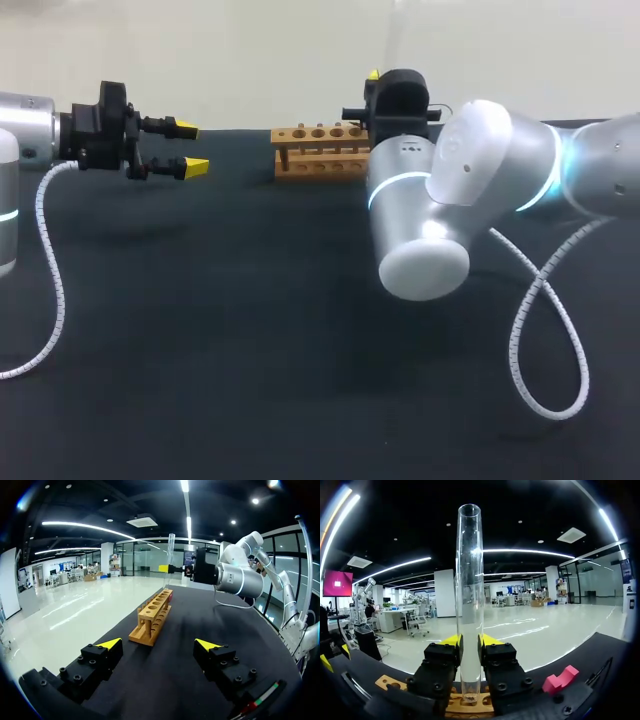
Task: Grasp the test tube, adjust it, and insert it.
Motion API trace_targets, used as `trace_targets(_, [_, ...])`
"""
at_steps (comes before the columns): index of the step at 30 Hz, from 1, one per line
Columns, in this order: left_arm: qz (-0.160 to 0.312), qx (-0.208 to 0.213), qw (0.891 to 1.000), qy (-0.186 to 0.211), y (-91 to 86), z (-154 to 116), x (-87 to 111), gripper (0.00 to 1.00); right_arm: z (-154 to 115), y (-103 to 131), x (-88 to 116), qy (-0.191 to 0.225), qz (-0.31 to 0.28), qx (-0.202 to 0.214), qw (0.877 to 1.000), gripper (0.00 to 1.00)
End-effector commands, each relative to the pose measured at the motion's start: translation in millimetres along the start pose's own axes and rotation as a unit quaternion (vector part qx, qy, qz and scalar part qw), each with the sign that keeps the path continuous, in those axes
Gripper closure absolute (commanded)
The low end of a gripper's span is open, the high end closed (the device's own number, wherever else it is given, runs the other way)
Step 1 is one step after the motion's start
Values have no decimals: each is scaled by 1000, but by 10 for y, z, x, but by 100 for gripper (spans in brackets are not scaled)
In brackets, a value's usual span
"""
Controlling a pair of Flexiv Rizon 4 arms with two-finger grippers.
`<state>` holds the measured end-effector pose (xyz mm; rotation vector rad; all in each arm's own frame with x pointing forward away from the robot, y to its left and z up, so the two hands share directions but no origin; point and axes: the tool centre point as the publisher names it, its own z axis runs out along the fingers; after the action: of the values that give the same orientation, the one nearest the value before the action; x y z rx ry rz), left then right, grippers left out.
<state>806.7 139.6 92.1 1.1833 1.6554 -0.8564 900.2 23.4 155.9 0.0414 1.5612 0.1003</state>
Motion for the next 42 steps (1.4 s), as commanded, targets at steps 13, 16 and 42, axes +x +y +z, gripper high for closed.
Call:
trace_targets(13, [1, -1, 1000, -2, -5, -1, 12, 0, 63, 38, 138, 8, -2, -25, 1000, 100])
trace_targets(16, [1, -1, 1000, -2, -5, -1, 12, 0, 68, 29, 164, 10, -2, -25, 1000, 100])
trace_targets(42, [1, -1, 1000, -2, -5, -1, 12, 0, 78, 21, 487, 37, -3, -21, 999, 100])
